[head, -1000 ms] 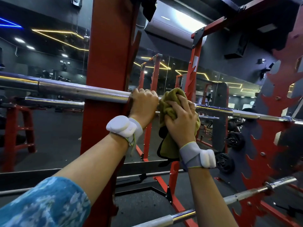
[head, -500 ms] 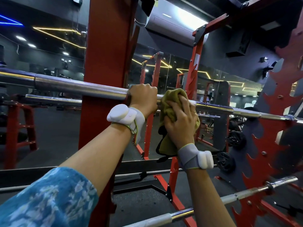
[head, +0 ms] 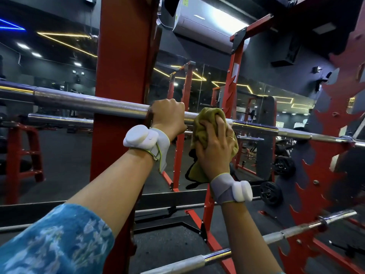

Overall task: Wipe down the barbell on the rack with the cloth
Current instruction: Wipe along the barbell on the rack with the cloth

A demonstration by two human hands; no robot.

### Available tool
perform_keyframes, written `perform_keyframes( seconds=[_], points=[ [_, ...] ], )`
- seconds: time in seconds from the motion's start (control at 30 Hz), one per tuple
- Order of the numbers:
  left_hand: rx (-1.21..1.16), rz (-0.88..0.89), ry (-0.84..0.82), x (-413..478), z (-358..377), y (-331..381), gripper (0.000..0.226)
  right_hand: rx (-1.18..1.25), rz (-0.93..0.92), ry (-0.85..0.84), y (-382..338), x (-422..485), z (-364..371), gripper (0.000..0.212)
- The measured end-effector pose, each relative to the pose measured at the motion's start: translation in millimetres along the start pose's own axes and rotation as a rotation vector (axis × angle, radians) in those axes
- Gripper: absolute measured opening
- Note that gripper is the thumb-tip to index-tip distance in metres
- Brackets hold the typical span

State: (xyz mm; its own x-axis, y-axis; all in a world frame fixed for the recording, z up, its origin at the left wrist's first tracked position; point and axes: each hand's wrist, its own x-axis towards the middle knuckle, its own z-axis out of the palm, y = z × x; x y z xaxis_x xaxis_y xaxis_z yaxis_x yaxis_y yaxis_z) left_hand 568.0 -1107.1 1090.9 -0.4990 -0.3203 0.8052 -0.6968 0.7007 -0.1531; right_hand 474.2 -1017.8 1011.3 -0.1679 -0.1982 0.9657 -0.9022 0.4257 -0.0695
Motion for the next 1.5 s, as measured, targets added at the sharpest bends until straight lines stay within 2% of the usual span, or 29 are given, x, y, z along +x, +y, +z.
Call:
perform_keyframes(
  seconds=[0.17, 0.2, 0.33, 0.4, 0.5, 0.6, 0.67, 0.8, 0.87, 0.93, 1.03, 1.1, 1.17, 1.23, 1.3, 1.37, 1.5],
  points=[
    [0.022, 0.002, 0.018, -3.9, 0.9, -1.0, 0.027, 0.059, 0.256, -0.091, 4.5, 27.3, -12.8, 0.039],
    [0.023, 0.001, 0.025, -4.3, 1.4, -1.2, 0.026, 0.050, 0.245, -0.101, 0.0, 30.0, -15.0, 0.039],
    [0.033, 0.006, 0.072, -6.9, 5.7, -1.0, 0.024, -0.027, -0.060, -0.058, -8.1, 16.6, -9.0, 0.043],
    [0.038, 0.018, 0.095, -8.9, 6.9, -1.9, 0.025, -0.001, -0.099, -0.017, -2.2, 10.2, -6.9, 0.042],
    [0.029, 0.028, 0.110, -9.3, 7.3, -2.5, 0.026, 0.053, 0.034, -0.013, 6.6, 8.9, -9.3, 0.044],
    [0.037, 0.030, 0.101, -10.5, 8.1, -2.4, 0.026, 0.082, 0.276, -0.035, 3.5, 26.6, -15.3, 0.034],
    [0.046, 0.024, 0.099, -10.2, 8.2, -2.6, 0.028, 0.050, 0.323, -0.060, -3.1, 39.2, -19.5, 0.032],
    [0.002, 0.014, 0.091, -10.1, 7.2, -1.3, 0.032, 0.007, 0.028, -0.067, -9.4, 33.9, -20.9, 0.033],
    [0.002, 0.033, 0.120, -11.6, 9.0, 0.1, 0.035, 0.025, -0.035, -0.057, -2.3, 25.6, -20.8, 0.038],
    [-0.002, 0.078, 0.175, -12.4, 13.2, 5.9, 0.037, 0.046, 0.031, -0.031, 7.7, 23.1, -22.6, 0.038],
    [0.043, 0.160, 0.231, -10.5, 21.8, 21.2, 0.036, 0.043, 0.252, -0.075, 18.0, 35.7, -24.9, 0.031],
    [0.108, 0.170, 0.208, -7.0, 25.7, 29.6, 0.029, 0.024, 0.311, -0.098, 15.3, 46.7, -29.0, 0.033],
    [0.115, 0.157, 0.217, 0.2, 29.1, 33.7, 0.017, -0.019, 0.236, -0.125, 9.1, 51.4, -31.0, 0.031],
    [0.125, 0.144, 0.239, 5.1, 27.0, 32.9, 0.011, -0.054, 0.044, -0.100, 6.5, 43.0, -27.9, 0.030],
    [0.102, 0.159, 0.213, 6.9, 25.5, 32.8, 0.008, -0.029, -0.040, -0.069, 12.1, 31.3, -22.3, 0.037],
    [0.053, 0.173, 0.179, 9.2, 23.5, 33.3, 0.017, 0.031, 0.009, -0.051, 21.5, 24.4, -20.1, 0.043],
    [0.027, 0.150, 0.123, 10.7, 11.1, 34.5, 0.025, 0.022, 0.262, -0.074, 39.5, 31.8, -20.0, 0.031]
  ],
)
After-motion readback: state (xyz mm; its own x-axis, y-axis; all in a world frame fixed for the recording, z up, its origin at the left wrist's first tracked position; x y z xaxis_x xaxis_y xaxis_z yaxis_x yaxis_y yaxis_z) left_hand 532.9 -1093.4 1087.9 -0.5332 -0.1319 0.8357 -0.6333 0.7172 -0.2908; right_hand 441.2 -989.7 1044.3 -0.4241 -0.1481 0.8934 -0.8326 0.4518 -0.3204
